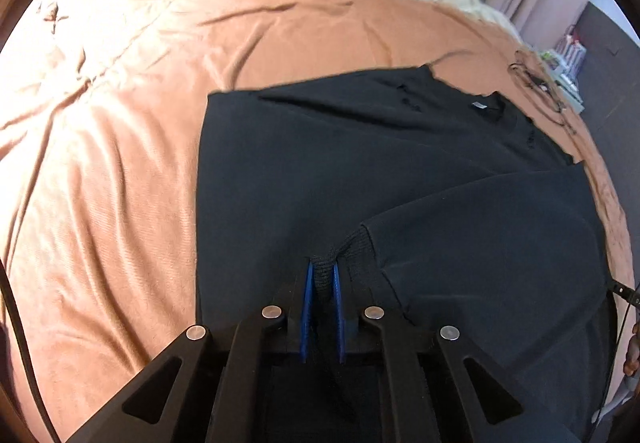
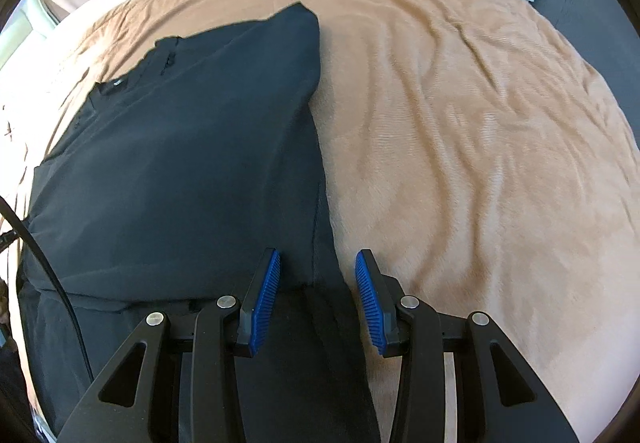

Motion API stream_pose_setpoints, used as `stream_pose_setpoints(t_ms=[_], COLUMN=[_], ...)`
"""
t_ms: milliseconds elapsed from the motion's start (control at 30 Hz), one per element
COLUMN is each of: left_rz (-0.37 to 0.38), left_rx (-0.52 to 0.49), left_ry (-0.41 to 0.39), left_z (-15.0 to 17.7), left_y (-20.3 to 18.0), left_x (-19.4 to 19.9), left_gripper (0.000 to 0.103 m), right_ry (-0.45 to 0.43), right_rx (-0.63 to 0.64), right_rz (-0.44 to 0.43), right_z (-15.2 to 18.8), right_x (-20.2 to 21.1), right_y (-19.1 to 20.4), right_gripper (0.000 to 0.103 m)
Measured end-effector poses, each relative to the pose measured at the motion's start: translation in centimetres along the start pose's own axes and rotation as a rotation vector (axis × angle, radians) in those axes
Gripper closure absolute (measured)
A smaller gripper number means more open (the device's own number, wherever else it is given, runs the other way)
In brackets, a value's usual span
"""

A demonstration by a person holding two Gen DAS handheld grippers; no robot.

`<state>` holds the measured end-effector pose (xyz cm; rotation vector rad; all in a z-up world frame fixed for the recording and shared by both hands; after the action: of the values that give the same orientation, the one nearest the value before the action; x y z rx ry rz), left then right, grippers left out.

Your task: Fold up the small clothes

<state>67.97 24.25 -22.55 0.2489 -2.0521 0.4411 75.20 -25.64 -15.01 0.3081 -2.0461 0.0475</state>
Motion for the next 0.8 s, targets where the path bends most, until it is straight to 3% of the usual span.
stream_pose_setpoints(t_ms=[167,300,400,433,600,667,800], left_rz=[0.01,0.007,0.016,0.019,0.0,0.01,0.016], left_rx=[-0.011,-0.004,0.015,0.021,0.056,0.066,0.074], left_ry=[-0.055,-0.102,-0.124,-0.129,-0.202,-0.224,-0.27], left_z=[0.5,2.2,3.8,4.4,7.9,9.2,11.4], left_y=[0.1,0.5,0.7,0.8,1.7,1.8,2.2], left_x=[4.2,8.1,10.5,11.3,15.5,16.7,19.3], left_gripper=[0.086,0.061,0.059,0.058,0.024,0.016,0.015], right_ry=[-0.054,-0.087,-0.126,-0.14,-0.212,-0.243,-0.286], right_rx=[0.007,0.015,0.023,0.026,0.043,0.048,0.057], right_rz=[-0.039,-0.056,-0.062,-0.061,-0.08,-0.076,-0.059], right_z=[1.4,3.0,4.4,4.8,7.5,8.6,11.0], right_x=[3.6,6.2,8.9,9.8,14.2,16.0,18.4], right_y=[-0.3,-0.1,-0.3,-0.3,0.0,0.2,0.3], right_gripper=[0.066,0.066,0.039,0.034,0.017,0.017,0.002])
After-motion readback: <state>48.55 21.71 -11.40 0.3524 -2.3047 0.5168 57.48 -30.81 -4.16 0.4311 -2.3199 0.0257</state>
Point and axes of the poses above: each gripper's, at about its wrist camera, not at the fingertips, and x roughly against the way its jaws point, y to its left, z to its underside, the point moved 10 cm from there along -x, roughly the way its jaws point, and after that the axes turned 5 degrees about x, right-handed, at the moved point
